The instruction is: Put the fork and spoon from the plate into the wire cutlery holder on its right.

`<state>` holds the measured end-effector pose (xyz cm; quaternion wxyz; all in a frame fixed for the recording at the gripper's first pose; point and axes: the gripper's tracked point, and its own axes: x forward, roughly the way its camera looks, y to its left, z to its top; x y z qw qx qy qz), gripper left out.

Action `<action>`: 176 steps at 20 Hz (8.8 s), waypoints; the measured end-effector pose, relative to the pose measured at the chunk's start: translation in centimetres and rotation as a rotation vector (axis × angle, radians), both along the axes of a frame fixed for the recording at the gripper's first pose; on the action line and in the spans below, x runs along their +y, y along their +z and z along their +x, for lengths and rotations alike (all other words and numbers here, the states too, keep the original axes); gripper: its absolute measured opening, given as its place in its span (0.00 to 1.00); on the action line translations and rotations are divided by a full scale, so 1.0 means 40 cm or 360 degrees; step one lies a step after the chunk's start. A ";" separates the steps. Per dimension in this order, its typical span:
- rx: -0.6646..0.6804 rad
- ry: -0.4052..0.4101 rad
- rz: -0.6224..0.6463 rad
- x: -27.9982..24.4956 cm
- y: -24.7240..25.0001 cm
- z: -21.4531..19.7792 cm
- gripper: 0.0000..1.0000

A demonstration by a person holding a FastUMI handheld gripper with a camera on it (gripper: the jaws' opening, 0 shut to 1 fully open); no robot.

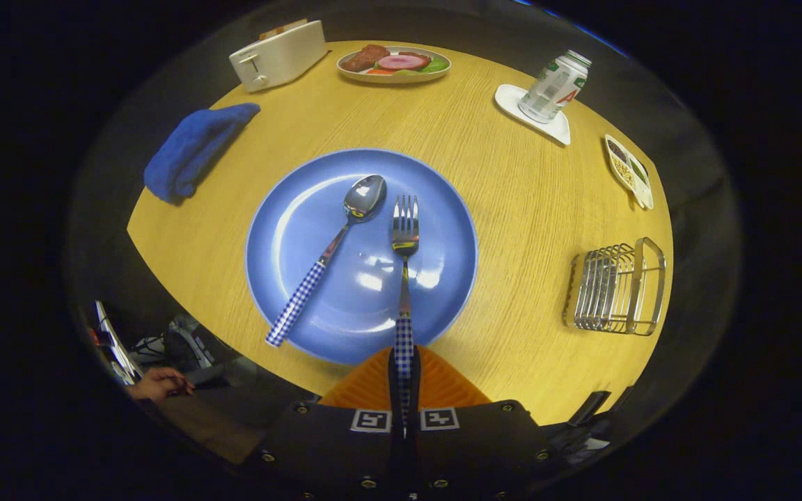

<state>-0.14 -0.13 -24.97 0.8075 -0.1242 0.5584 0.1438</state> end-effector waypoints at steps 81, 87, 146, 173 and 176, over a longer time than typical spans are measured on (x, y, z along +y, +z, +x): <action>-0.0050 -0.0311 0.0292 -0.148 0.254 -0.023 0.24; -0.0020 -0.0230 0.0286 -0.026 0.210 -0.041 0.24; 0.0405 -0.0034 0.0105 0.081 -0.008 0.001 0.09; 0.0389 -0.0055 0.0069 -0.285 0.272 -0.029 0.09; 0.0403 -0.0090 0.0075 -0.325 0.271 -0.039 0.09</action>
